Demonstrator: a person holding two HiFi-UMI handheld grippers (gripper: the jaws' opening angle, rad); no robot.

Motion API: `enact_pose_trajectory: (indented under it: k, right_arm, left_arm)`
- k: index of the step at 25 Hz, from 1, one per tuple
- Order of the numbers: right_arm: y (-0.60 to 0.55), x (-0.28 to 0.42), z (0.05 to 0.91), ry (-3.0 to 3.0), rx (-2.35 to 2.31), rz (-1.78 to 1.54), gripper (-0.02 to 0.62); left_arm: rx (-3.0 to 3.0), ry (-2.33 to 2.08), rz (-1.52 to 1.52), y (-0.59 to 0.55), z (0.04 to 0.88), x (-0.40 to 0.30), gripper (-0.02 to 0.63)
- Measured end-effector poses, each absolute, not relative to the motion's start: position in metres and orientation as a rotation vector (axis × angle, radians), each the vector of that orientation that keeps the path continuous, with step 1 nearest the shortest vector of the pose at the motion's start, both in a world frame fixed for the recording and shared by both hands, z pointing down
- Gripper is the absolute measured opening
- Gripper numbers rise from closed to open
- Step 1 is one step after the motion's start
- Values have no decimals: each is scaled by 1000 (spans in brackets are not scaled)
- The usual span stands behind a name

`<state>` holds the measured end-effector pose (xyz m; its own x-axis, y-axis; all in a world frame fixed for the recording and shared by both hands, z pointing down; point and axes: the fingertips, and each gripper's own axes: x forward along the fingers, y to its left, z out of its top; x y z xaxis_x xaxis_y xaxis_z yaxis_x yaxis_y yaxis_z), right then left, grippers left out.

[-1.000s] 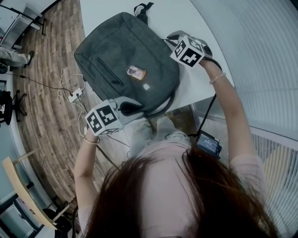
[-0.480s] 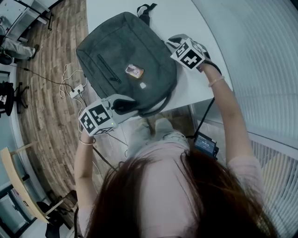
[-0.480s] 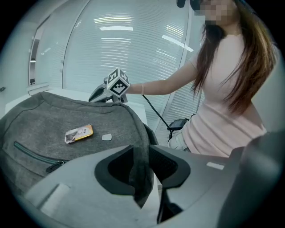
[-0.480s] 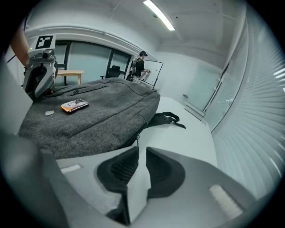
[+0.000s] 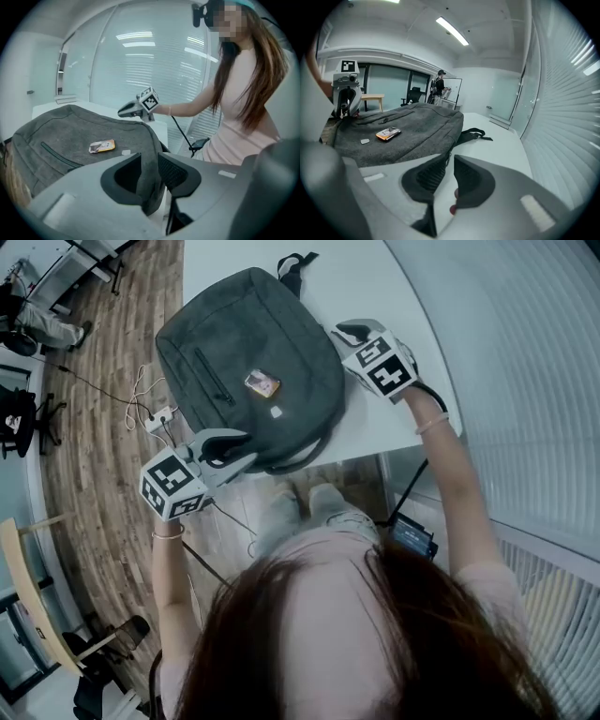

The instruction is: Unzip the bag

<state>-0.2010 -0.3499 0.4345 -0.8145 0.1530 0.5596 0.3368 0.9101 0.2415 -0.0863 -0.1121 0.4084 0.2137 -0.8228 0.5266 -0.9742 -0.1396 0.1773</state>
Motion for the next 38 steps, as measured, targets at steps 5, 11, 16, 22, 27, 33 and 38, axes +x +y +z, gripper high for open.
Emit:
enact_pose_trajectory:
  k: [5, 11, 16, 22, 27, 33, 38]
  right_arm:
    - [-336, -192, 414, -2610, -349, -417, 25]
    - [-309, -175, 397, -2707, -344, -385, 11]
    - [-290, -158, 387, -2773, -322, -345, 5]
    - [-263, -135, 367, -2841, -289, -300, 5]
    - [-236, -107, 345, -2900, -248, -296, 5]
    - [-206, -78, 329, -2980, -187, -314, 3]
    - [-189, -47, 313, -3037, -152, -203, 3]
  left_arm:
    - [1944, -1827, 319, -109, 388, -94, 110]
    - [1842, -2013, 234, -105, 382, -101, 72]
    - [1769, -2160, 186, -102, 376, -108, 64]
    - [1720, -2287, 132, -94, 362, -105, 41]
    - [1645, -2426, 36, -83, 339, -98, 25]
    - [1549, -2551, -72, -67, 318, -84, 12]
    - [1487, -2626, -75, -50, 300, -58, 11]
